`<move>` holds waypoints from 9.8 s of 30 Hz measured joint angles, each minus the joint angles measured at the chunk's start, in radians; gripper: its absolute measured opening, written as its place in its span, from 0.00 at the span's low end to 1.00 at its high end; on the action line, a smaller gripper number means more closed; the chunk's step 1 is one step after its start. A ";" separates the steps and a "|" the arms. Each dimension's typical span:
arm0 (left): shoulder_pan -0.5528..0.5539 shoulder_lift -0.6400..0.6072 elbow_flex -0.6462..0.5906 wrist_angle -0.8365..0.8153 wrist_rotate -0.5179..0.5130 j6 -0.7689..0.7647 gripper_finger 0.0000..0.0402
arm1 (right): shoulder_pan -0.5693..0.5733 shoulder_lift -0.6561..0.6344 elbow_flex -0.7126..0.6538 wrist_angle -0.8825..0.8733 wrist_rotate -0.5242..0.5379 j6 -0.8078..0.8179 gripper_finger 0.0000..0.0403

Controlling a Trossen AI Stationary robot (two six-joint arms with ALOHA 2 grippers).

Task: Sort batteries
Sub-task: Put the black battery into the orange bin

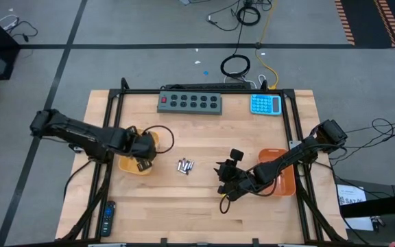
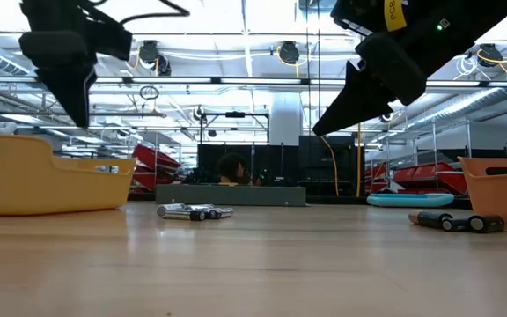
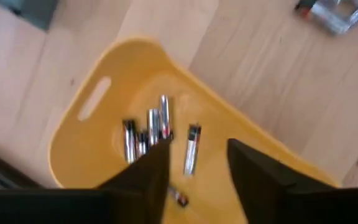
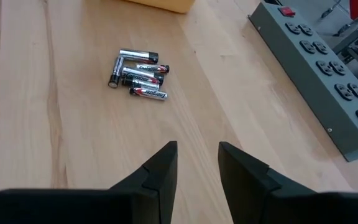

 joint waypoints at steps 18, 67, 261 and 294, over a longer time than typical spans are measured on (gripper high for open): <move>-0.191 0.162 -0.043 0.757 -0.535 0.475 0.59 | -0.071 -0.032 0.005 -0.438 -0.480 0.492 0.29; -0.194 0.194 -0.440 1.743 -0.521 0.761 0.60 | 0.033 0.144 0.179 -0.692 -0.436 1.213 0.43; -0.077 0.194 -0.438 1.604 -0.429 0.576 0.60 | 0.378 -0.065 0.249 -0.964 -0.457 0.393 0.06; -0.059 0.194 -0.438 1.609 -0.384 0.585 0.60 | 0.007 -0.314 0.151 -1.233 -0.506 0.714 0.42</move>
